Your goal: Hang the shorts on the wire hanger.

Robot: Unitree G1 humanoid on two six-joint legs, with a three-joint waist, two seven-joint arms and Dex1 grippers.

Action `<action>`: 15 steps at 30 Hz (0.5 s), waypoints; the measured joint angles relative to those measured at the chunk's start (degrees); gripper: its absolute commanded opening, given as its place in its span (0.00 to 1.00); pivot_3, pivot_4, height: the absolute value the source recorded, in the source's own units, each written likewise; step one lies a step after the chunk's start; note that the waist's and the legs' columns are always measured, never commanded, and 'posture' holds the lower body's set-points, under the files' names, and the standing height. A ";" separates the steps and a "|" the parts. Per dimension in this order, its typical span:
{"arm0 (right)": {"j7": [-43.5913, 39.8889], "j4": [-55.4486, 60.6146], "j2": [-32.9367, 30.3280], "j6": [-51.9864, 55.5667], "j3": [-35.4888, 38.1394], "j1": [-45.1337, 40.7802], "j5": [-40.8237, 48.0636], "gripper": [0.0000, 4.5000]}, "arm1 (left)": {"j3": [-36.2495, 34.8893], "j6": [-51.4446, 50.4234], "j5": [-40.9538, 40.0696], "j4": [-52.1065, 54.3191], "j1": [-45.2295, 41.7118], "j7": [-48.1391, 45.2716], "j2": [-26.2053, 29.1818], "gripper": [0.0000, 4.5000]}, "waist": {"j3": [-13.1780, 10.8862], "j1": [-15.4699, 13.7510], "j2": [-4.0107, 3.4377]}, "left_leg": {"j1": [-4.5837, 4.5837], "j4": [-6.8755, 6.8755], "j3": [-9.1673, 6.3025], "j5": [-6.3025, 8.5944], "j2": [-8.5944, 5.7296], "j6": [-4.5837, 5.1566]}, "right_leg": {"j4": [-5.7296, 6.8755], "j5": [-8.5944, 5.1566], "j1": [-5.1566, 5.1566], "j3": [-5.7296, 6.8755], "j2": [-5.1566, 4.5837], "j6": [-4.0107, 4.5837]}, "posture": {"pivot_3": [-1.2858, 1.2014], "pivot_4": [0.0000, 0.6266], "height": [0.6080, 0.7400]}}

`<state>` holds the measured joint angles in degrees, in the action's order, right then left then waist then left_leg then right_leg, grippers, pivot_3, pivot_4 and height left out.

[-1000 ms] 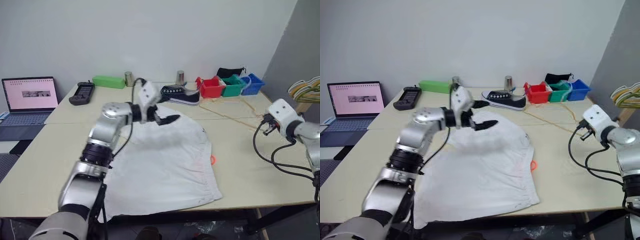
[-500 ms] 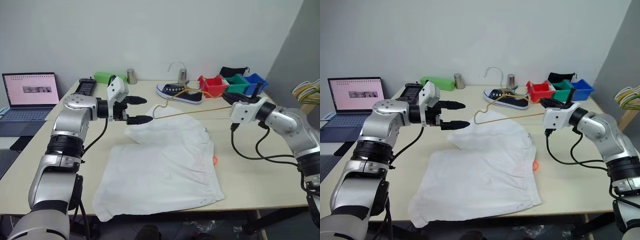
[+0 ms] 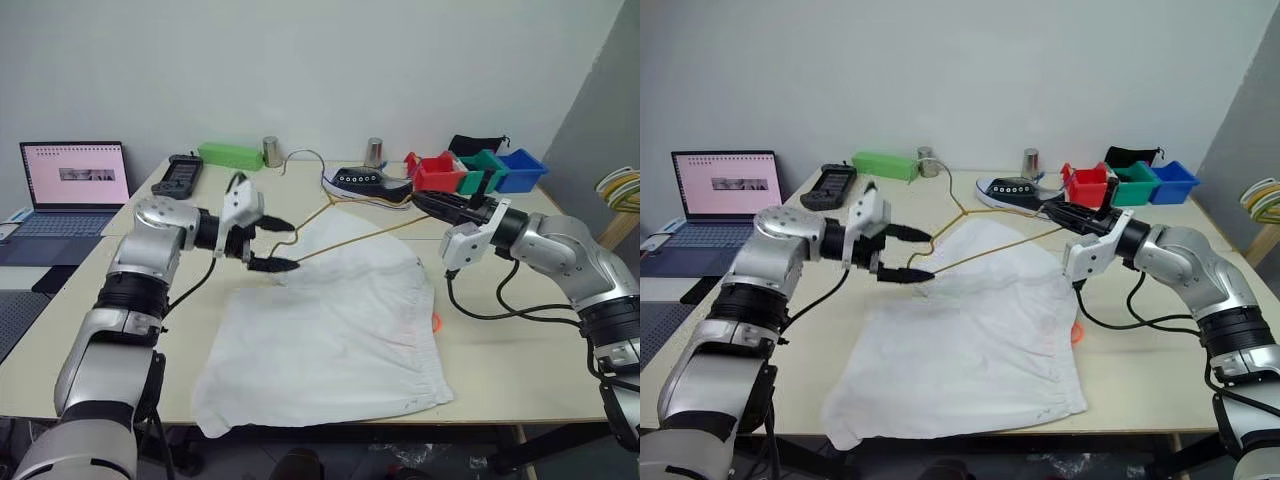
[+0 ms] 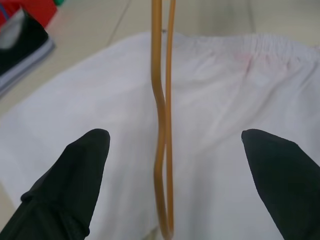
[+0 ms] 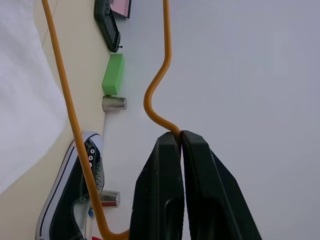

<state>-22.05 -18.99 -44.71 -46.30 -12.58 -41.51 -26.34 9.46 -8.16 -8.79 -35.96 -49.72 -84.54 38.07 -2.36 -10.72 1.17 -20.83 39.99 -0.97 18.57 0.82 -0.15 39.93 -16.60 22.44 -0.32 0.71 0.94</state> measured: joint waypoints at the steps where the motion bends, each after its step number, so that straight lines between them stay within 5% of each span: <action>1: -0.02 0.73 0.00 0.12 0.00 0.03 0.02 0.01 | 0.01 -0.04 0.02 0.05 -0.01 -0.02 -0.08 1.00 | 0.00 0.00 -0.01 | 0.01 0.00 0.00 0.00 -0.01 0.00 | 0.01 0.00 0.00 -0.01 0.00 0.00 | 0.65 0.00 1.00; 5: -0.08 3.00 0.00 0.66 0.08 0.09 0.06 0.01 | 0.36 0.58 1.08 0.03 -0.06 0.33 -1.12 1.00 | 0.00 0.03 -0.01 | 0.01 0.00 0.01 0.00 -0.02 0.00 | 0.02 0.00 0.00 -0.01 0.00 0.00 | 0.65 0.00 1.00; 15: -0.08 4.54 -0.33 2.14 0.28 1.23 0.05 0.00 | 1.48 2.74 3.70 -0.73 -0.11 1.10 -2.08 0.57 | 0.00 0.25 -0.01 | 0.02 0.00 0.02 0.00 -0.01 0.01 | 0.02 -0.01 0.00 -0.02 0.00 0.01 | 0.64 0.00 1.00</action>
<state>-22.13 -14.44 -45.05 -44.17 -12.30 -40.29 -26.29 10.94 -5.42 -5.08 -36.68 -49.83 -83.44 35.99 -2.36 -10.47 1.16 -20.81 39.98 -0.95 18.57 0.81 -0.15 39.96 -16.60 22.44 -0.35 0.72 0.96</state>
